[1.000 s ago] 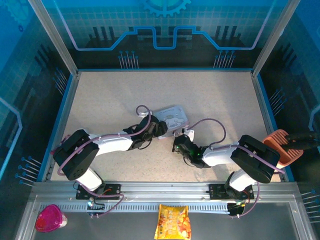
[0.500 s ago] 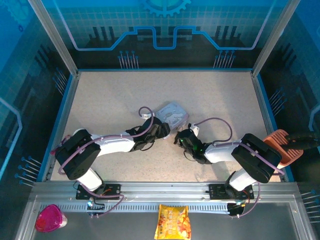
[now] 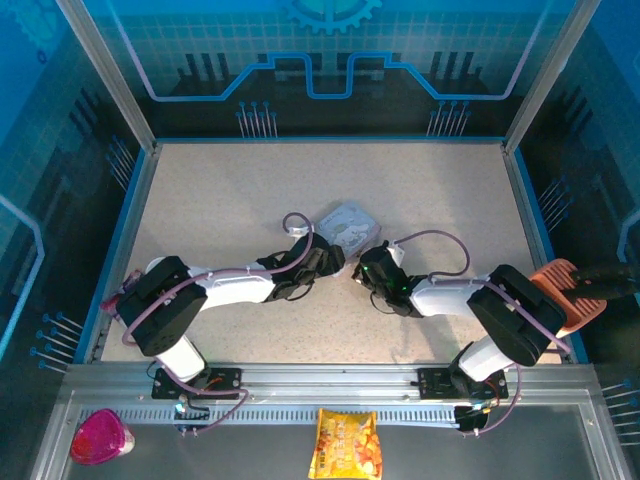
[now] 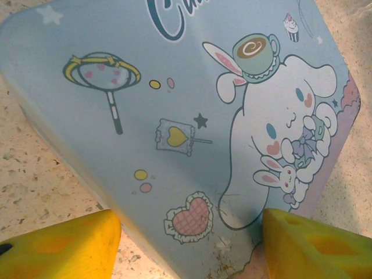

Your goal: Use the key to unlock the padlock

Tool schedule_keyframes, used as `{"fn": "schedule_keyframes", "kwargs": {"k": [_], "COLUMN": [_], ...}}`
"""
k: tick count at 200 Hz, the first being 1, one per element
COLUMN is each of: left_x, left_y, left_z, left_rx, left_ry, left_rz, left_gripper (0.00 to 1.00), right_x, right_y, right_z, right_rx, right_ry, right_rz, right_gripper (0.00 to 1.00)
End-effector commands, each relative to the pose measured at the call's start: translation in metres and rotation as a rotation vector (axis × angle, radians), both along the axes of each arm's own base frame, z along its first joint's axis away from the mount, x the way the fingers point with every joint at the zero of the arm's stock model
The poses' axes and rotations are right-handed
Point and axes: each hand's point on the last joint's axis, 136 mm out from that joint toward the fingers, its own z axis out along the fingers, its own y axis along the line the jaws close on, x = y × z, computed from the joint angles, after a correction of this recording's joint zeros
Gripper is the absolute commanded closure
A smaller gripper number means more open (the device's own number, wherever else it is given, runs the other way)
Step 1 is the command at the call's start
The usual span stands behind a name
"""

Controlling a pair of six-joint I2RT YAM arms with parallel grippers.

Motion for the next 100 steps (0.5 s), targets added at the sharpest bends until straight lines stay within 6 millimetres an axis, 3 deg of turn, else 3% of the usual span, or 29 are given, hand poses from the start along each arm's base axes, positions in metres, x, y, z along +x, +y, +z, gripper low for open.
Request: {"fn": "schedule_keyframes", "kwargs": {"k": [1,26,100], "left_x": [-0.031,-0.031,-0.029], "left_y": [0.021,0.022,0.024], "left_z": [-0.053,-0.054,-0.052], "left_rx": [0.162,0.172,0.178], "left_ry": [0.169,0.17,0.163], "left_rz": [-0.026,-0.019,-0.005], "left_gripper": [0.36,0.36,0.36], "right_x": [0.011,0.012,0.015], "right_y": [-0.002,-0.013,-0.042], "right_z": [0.024,0.027,0.009], "right_rx": [0.028,-0.013,-0.176], "right_ry": [-0.024,0.027,0.143], "right_rz": [-0.04,-0.058,-0.063], "right_gripper": [1.0,1.0,1.0]}}
